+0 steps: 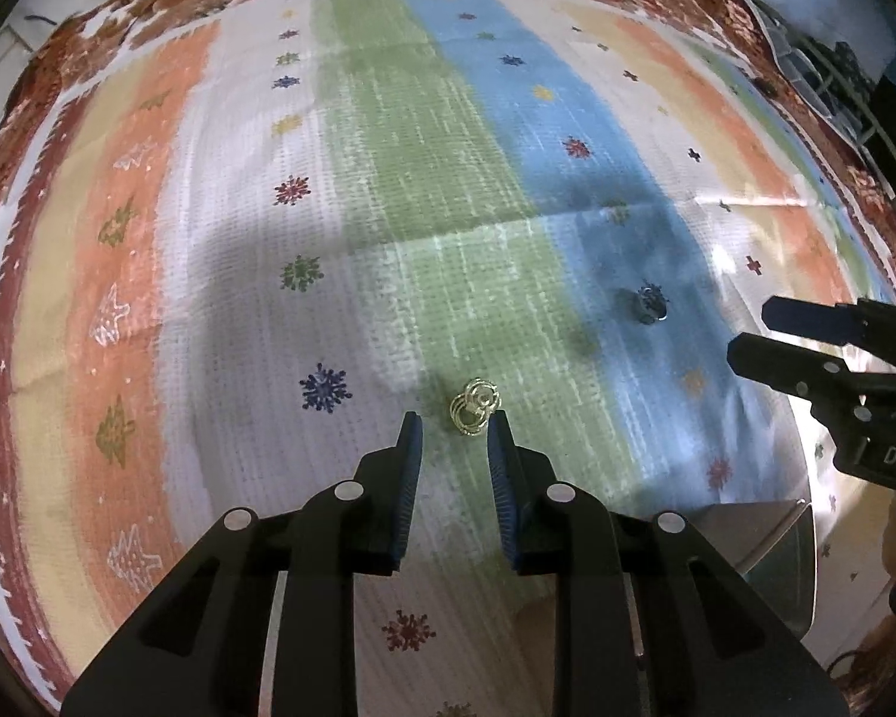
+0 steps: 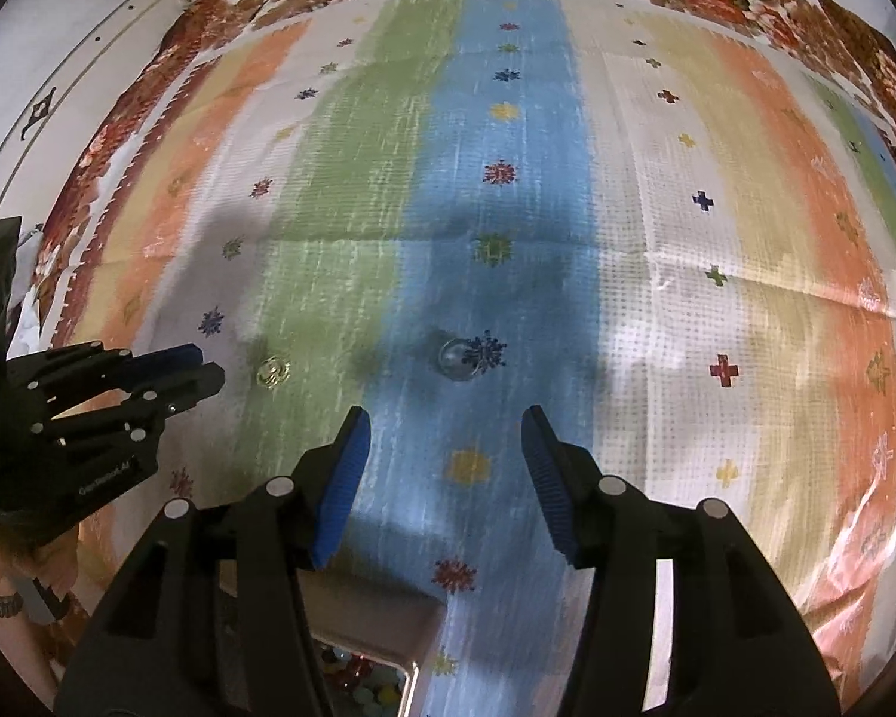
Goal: Organize jewelry
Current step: 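Move the left tool to the gold ring while the right tool approaches the clear ring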
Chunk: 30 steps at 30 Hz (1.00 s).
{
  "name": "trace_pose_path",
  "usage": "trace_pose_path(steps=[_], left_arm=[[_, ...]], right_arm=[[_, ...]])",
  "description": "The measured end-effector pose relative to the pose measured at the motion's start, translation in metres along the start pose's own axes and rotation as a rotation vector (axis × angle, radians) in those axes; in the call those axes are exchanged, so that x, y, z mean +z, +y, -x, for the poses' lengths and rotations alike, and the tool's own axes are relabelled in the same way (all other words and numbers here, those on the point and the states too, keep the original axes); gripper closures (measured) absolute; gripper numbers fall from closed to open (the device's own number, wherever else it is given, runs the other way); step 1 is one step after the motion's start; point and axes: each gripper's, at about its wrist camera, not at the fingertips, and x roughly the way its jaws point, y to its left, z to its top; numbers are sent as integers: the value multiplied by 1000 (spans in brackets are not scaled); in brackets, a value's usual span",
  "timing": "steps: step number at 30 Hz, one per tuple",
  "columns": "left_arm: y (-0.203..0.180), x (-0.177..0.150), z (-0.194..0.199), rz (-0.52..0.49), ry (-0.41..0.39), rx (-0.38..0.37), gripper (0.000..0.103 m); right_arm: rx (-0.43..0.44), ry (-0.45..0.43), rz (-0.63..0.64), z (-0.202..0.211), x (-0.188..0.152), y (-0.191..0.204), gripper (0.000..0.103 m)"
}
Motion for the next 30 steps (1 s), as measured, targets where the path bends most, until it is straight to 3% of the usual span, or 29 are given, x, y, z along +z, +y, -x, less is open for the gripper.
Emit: trace_pose_path(steps=[17, 30], left_arm=[[-13, 8, -15, -43, 27, 37, 81], [-11, 13, -35, -49, 63, 39, 81]], right_arm=[[-83, 77, -18, -50, 23, -1, 49], [-84, 116, -16, -75, 35, 3, 50]])
